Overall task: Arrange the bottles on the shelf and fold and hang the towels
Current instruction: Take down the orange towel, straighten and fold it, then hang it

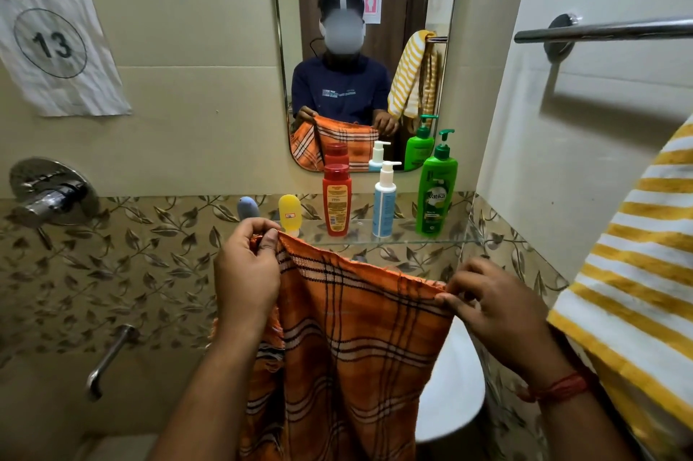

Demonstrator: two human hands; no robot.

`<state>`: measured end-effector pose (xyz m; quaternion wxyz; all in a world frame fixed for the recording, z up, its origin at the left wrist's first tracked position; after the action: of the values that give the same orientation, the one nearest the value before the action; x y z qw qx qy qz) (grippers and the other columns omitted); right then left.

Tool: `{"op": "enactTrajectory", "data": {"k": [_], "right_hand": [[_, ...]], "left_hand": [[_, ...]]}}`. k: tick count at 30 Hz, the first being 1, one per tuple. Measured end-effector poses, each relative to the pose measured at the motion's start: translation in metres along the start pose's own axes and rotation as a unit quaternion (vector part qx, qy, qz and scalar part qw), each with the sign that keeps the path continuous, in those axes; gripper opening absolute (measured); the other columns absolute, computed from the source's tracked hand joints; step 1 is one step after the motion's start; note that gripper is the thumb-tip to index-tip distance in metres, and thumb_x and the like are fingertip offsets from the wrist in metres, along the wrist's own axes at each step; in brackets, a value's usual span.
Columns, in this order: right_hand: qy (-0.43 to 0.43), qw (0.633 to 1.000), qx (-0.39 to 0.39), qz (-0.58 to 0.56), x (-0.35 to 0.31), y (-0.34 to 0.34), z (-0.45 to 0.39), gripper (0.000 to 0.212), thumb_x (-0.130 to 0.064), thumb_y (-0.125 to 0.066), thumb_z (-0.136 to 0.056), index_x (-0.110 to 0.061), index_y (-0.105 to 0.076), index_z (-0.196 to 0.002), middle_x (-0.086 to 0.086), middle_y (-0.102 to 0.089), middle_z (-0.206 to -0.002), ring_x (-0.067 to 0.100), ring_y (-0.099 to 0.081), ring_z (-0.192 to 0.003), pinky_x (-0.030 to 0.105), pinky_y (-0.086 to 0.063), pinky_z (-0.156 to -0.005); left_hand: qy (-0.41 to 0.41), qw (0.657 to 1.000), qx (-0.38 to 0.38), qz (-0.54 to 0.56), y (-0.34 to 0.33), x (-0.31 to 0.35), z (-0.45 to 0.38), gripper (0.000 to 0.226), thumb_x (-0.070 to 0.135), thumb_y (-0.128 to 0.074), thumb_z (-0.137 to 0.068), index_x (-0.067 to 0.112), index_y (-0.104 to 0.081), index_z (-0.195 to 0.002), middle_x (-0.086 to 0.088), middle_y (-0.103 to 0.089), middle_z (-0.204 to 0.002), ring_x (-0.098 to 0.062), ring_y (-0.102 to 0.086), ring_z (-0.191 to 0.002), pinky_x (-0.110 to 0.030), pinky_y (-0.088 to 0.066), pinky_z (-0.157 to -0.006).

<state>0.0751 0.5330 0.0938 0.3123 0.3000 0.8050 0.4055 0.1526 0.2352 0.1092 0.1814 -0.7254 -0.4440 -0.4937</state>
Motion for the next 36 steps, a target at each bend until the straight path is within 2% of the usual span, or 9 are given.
{"op": "enactTrajectory", "data": {"k": [4, 9, 12, 16, 19, 23, 28, 31, 36], "right_hand": [[0.07, 0.99, 0.043, -0.116, -0.02, 0.03, 0.005, 0.018, -0.036, -0.061, -0.092, -0.027, -0.061, -0.077, -0.016, -0.052, -0.088, 0.005, -0.054, -0.08, 0.023, -0.046, -0.059], [0.058, 0.997, -0.056, -0.01, -0.007, 0.034, 0.003, 0.045, -0.065, -0.037, -0.09, -0.031, -0.064, -0.078, -0.019, -0.051, -0.078, 0.001, -0.051, -0.072, 0.022, -0.043, -0.057], [0.021, 0.999, -0.035, -0.026, -0.001, 0.031, 0.003, 0.035, -0.057, -0.049, -0.086, -0.028, -0.06, -0.071, -0.013, -0.056, -0.069, 0.003, -0.053, -0.067, 0.035, -0.051, -0.059], [-0.036, 0.987, 0.039, -0.15, 0.002, 0.031, 0.005, 0.022, -0.032, -0.069, -0.087, -0.021, -0.062, -0.07, -0.003, -0.063, -0.063, 0.01, -0.059, -0.061, 0.03, -0.05, -0.055], [-0.087, 0.943, 0.068, -0.314, 0.003, 0.028, 0.009, 0.017, -0.015, -0.073, -0.086, -0.024, -0.063, -0.075, 0.002, -0.067, -0.073, 0.014, -0.064, -0.066, 0.036, -0.054, -0.06], [-0.094, 0.889, 0.124, -0.43, -0.002, 0.027, 0.009, 0.03, 0.003, -0.07, -0.084, -0.024, -0.06, -0.088, -0.002, -0.065, -0.083, 0.012, -0.065, -0.077, 0.024, -0.058, -0.066], [-0.1, 0.853, 0.182, -0.479, -0.005, 0.032, 0.007, 0.025, 0.012, -0.066, -0.083, -0.011, -0.062, -0.093, -0.005, -0.065, -0.083, 0.008, -0.064, -0.08, 0.021, -0.057, -0.072], [-0.125, 0.827, 0.178, -0.518, -0.004, 0.031, 0.006, 0.022, 0.013, -0.061, -0.084, -0.007, -0.062, -0.092, -0.006, -0.066, -0.082, 0.008, -0.065, -0.079, 0.023, -0.058, -0.071], [-0.217, 0.687, 0.096, -0.687, -0.007, 0.033, -0.004, 0.026, 0.013, -0.049, -0.087, -0.007, -0.063, -0.098, 0.007, -0.059, -0.08, 0.021, -0.06, -0.069, 0.027, -0.053, -0.055]], "left_hand": [[0.004, 1.0, 0.003, -0.01, 0.001, -0.002, -0.002, 0.01, 0.018, -0.058, -0.1, 0.025, -0.065, -0.095, 0.002, -0.07, -0.092, -0.017, -0.067, -0.086, -0.036, -0.058, -0.075], [0.005, 1.0, 0.0, -0.02, 0.0, -0.004, -0.002, 0.012, 0.018, -0.059, -0.1, 0.025, -0.065, -0.094, 0.004, -0.07, -0.087, -0.014, -0.067, -0.082, -0.029, -0.054, -0.067], [0.002, 1.0, -0.009, -0.019, -0.003, -0.003, 0.0, 0.012, 0.016, -0.059, -0.1, 0.024, -0.066, -0.094, 0.006, -0.069, -0.086, -0.009, -0.066, -0.082, -0.024, -0.05, -0.066], [0.004, 1.0, -0.012, -0.024, -0.003, -0.004, 0.0, 0.011, 0.017, -0.058, -0.1, 0.024, -0.065, -0.095, 0.008, -0.068, -0.088, -0.006, -0.064, -0.083, -0.021, -0.047, -0.063], [0.004, 1.0, -0.016, -0.024, -0.004, -0.006, -0.001, 0.011, 0.018, -0.058, -0.1, 0.025, -0.065, -0.095, 0.007, -0.069, -0.089, -0.007, -0.065, -0.084, -0.023, -0.049, -0.065], [0.013, 1.0, -0.016, -0.024, -0.005, -0.011, -0.005, 0.011, 0.019, -0.059, -0.099, 0.025, -0.066, -0.095, 0.005, -0.07, -0.09, -0.013, -0.067, -0.087, -0.03, -0.055, -0.073], [-0.001, 0.999, -0.022, -0.027, -0.006, -0.007, -0.003, 0.012, 0.014, -0.059, -0.099, 0.022, -0.067, -0.094, 0.009, -0.069, -0.087, -0.008, -0.066, -0.086, -0.022, -0.05, -0.068], [-0.003, 0.999, -0.041, -0.03, -0.008, -0.007, -0.004, 0.011, 0.016, -0.06, -0.099, 0.023, -0.067, -0.095, 0.007, -0.07, -0.089, -0.011, -0.067, -0.088, -0.03, -0.055, -0.074], [-0.032, 0.995, -0.091, -0.039, -0.011, 0.003, -0.005, 0.005, 0.031, -0.061, -0.097, 0.03, -0.064, -0.102, 0.004, -0.066, -0.104, -0.011, -0.064, -0.098, -0.032, -0.055, -0.078]]}}
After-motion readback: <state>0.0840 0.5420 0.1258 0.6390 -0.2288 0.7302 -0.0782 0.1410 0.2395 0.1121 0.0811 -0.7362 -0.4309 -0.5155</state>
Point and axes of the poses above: each hand's wrist, its own z-axis away from the middle knuckle, its own y-axis out of the back of the hand, x = y × z, the point moved 4 cm from there along -z, towards the middle knuckle
